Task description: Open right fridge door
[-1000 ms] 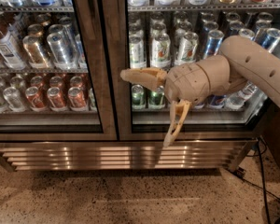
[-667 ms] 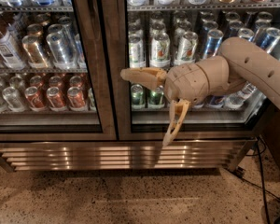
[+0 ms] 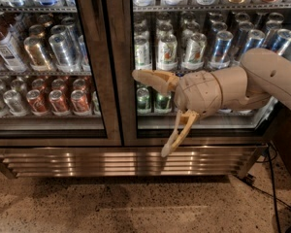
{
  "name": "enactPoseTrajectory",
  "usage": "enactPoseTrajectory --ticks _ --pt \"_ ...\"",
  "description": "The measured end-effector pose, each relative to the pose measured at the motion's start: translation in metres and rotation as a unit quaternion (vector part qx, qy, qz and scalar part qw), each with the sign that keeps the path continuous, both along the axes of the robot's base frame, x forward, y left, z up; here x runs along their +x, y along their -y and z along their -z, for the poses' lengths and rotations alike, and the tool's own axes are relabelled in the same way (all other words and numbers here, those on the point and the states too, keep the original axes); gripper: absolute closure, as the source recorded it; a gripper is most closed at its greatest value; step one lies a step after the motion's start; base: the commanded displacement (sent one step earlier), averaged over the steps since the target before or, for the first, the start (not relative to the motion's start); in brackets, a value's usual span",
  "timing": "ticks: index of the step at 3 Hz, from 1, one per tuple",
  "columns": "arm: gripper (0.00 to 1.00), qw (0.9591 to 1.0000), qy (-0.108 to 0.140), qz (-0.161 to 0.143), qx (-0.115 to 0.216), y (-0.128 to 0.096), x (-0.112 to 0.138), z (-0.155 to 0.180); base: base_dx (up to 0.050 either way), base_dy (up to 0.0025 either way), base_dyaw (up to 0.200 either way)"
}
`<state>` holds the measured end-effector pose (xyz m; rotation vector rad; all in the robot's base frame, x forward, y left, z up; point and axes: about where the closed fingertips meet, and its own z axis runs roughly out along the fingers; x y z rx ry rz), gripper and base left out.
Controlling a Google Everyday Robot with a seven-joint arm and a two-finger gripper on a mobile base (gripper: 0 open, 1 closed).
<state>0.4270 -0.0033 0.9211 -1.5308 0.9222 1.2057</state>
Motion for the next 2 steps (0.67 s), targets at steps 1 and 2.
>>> enactPoseTrajectory --ticks 1,2 --pt "0.0 1.0 0.0 0.0 0.0 -0.0002 0.0 -0.0001 0.0 0.0 0.0" --pt "0.0 0.9991 -0.037 0.019 -0.005 0.003 0.0043 -0.0082 0.0 0.0 0.0"
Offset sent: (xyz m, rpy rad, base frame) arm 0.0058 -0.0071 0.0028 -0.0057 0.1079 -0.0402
